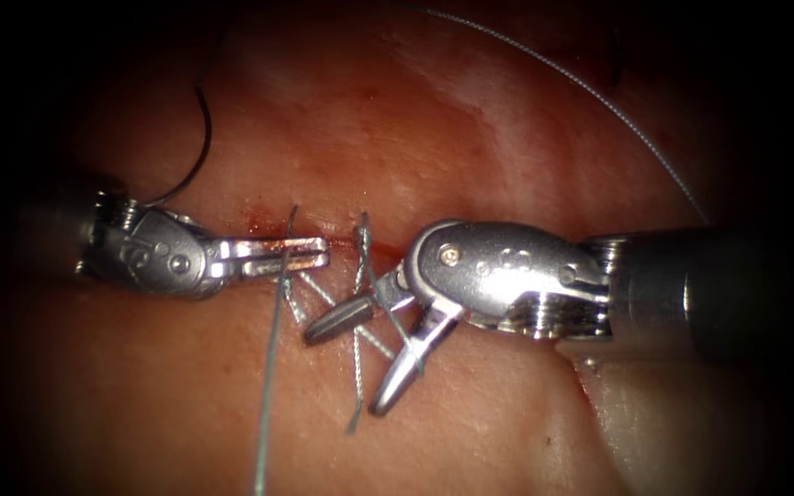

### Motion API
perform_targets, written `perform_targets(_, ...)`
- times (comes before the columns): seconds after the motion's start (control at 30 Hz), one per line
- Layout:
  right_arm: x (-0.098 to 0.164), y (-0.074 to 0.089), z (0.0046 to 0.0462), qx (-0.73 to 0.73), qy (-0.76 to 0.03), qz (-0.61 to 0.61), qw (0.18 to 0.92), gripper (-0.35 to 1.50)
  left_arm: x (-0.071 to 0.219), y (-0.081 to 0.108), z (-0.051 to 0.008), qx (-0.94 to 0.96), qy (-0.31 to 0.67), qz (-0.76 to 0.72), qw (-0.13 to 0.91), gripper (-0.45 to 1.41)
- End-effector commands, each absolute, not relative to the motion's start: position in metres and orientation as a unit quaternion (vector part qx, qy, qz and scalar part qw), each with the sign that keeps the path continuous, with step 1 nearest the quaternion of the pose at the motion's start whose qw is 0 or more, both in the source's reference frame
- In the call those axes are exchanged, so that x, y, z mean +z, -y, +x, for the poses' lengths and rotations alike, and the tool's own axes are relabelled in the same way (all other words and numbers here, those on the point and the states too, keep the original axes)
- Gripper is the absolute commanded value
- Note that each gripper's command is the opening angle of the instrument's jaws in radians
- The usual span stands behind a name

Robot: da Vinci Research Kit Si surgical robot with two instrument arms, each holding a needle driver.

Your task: Wound Closure

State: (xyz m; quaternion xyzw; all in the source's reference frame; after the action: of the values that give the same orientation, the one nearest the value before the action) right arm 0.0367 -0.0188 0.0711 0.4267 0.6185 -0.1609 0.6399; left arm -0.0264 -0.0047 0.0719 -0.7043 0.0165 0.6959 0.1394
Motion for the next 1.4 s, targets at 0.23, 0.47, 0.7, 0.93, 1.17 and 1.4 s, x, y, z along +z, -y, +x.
perform_targets(0.23,0.0735,0.0216,0.0384,-0.211,-0.589,0.437,0.646,0.69,0.0722,0.0052,-0.0272,0.697,-0.012,-0.704,0.135,-0.45)
perform_targets(0.47,0.0745,0.0226,0.0385,-0.227,-0.576,0.436,0.653,0.68,0.0721,0.0053,-0.0274,0.697,-0.009,-0.705,0.132,-0.45)
perform_targets(0.7,0.0752,0.0222,0.0392,-0.23,-0.557,0.422,0.677,-0.35,0.0712,0.006,-0.0273,0.697,-0.007,-0.705,0.133,-0.45)
perform_targets(0.93,0.0757,0.0211,0.0398,-0.24,-0.551,0.417,0.682,-0.35,0.0692,0.0073,-0.0269,0.695,-0.003,-0.706,0.133,-0.45)
perform_targets(1.17,0.0761,0.0196,0.0385,-0.23,-0.553,0.404,0.691,-0.35,0.0672,0.0103,-0.0259,0.697,0.002,-0.706,0.127,-0.45)
perform_targets(1.4,0.077,0.0165,0.0367,-0.18,-0.588,0.381,0.691,-0.35,0.0659,0.0146,-0.0254,0.699,0.011,-0.704,0.125,-0.45)
